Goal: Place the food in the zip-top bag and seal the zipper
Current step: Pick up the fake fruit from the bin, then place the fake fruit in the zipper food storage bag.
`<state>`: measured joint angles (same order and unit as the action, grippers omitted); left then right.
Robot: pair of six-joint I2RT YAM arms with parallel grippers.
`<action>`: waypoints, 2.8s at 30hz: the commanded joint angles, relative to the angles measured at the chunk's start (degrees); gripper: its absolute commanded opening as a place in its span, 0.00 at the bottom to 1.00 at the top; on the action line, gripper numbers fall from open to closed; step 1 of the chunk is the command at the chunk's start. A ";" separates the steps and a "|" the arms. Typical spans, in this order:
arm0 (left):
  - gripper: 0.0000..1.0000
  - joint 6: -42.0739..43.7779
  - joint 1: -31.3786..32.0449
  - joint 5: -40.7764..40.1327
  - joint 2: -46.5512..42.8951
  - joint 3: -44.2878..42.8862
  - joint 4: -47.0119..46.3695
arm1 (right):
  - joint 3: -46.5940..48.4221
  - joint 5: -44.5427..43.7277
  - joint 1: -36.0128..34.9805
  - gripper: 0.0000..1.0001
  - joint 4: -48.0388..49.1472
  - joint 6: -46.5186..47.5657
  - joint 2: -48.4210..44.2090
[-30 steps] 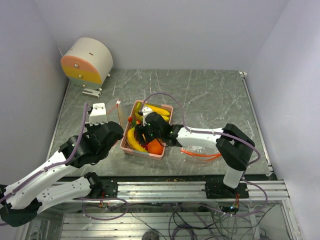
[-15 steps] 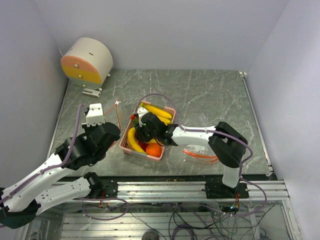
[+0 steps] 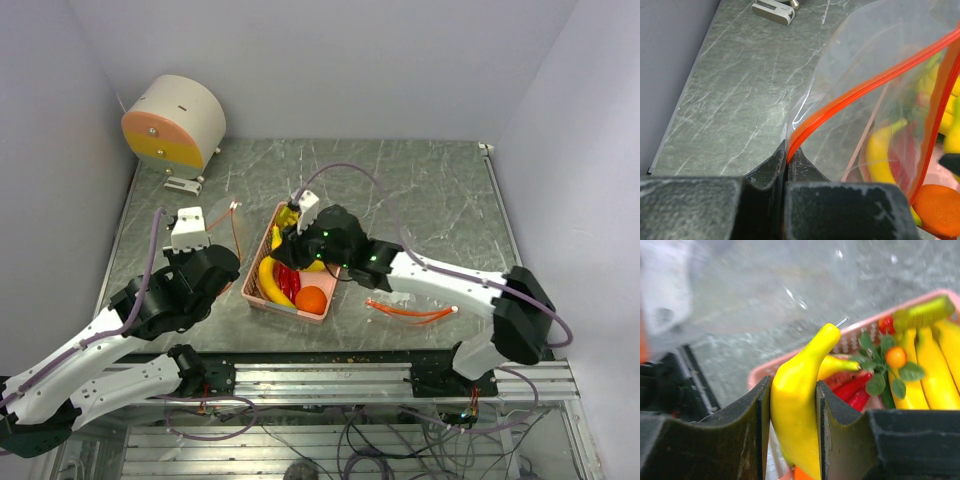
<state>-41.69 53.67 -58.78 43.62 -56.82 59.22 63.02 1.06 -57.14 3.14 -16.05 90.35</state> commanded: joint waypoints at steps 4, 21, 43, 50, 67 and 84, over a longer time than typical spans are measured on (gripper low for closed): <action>0.07 -0.32 -0.34 0.65 1.29 0.04 -1.84 | -5.01 15.63 2.76 0.00 8.88 -3.03 -9.27; 0.07 0.68 -0.35 8.79 1.47 6.16 -21.16 | -18.33 28.45 8.27 0.00 73.02 -35.08 -14.22; 0.07 1.31 -0.34 12.79 0.56 3.56 -23.81 | -12.88 23.48 7.40 0.00 87.18 -39.97 5.59; 0.07 2.28 -0.32 15.68 0.70 0.75 -23.46 | -12.40 14.62 3.23 0.04 62.86 -20.90 0.91; 0.07 4.14 -0.37 11.80 -0.66 -2.32 -18.93 | -10.46 0.00 -3.62 0.50 42.19 -5.78 -5.16; 0.07 2.32 -0.33 8.62 0.71 0.18 -16.02 | -15.74 -3.65 -3.85 0.58 25.61 -3.51 -22.56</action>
<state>-38.44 53.56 -47.46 43.72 -57.32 41.17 50.35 2.66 -60.86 37.08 -21.19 74.59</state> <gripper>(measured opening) 0.075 0.578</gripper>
